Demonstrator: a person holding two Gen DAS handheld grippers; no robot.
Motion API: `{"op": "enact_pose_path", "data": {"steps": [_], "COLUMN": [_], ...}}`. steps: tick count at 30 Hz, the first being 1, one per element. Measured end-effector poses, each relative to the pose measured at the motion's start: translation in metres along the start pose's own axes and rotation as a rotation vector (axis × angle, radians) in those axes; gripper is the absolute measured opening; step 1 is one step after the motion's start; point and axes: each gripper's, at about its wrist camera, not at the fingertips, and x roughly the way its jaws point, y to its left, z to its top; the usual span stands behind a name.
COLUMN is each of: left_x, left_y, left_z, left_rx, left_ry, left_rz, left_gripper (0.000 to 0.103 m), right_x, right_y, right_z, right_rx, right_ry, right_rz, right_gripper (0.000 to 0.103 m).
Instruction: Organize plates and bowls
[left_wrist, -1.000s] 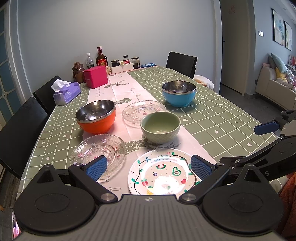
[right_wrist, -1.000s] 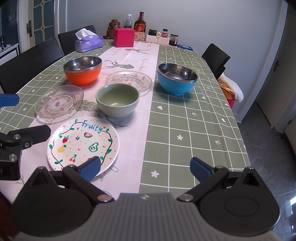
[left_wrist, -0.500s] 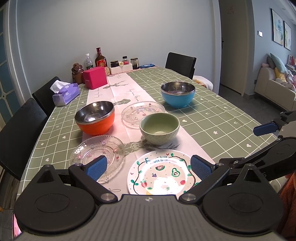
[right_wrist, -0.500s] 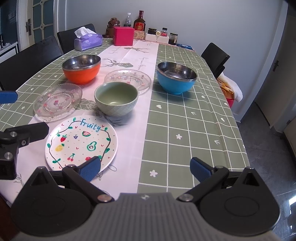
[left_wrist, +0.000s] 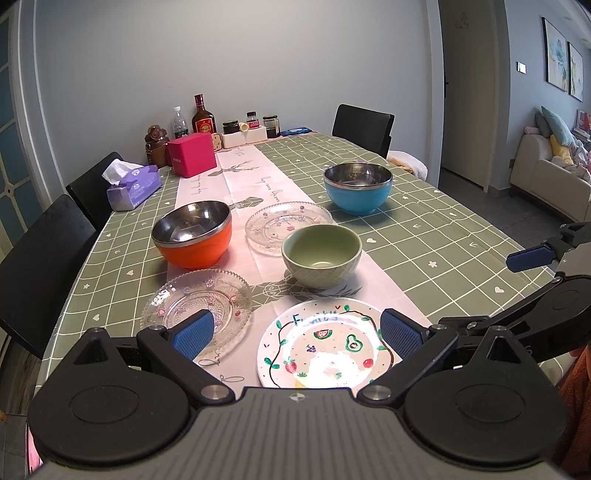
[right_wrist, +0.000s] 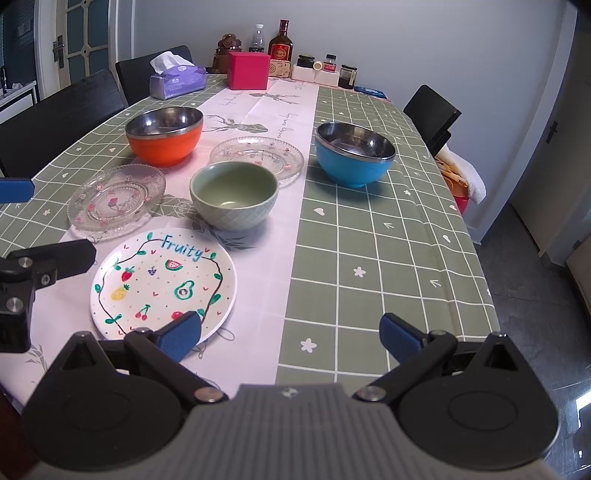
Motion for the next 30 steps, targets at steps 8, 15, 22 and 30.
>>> {"op": "enact_pose_path", "data": {"steps": [8,15,22,30], "left_x": [0.004,0.013,0.029,0.057], "left_y": [0.014,0.031,0.038,0.057], "left_z": [-0.001,-0.004,-0.009,-0.018], "left_rx": [-0.041,-0.144,-0.169,-0.222], "left_ry": [0.012,0.046,0.045,0.162], "left_rz": [0.016,-0.063,-0.071,-0.05], "left_gripper": [0.103,0.103,0.099,0.062], "right_x": [0.0,0.001,0.025,0.066], "right_y": [-0.004,-0.01,-0.007,-0.017], "right_z": [-0.005,-0.009,0.0,0.017], "right_rx": [0.037,0.094,0.091,0.154], "right_ry": [-0.051,-0.151,-0.021,0.125], "right_rz": [0.062,0.149,0.288,0.367], "right_gripper": [0.1,0.1,0.099,0.079]}}
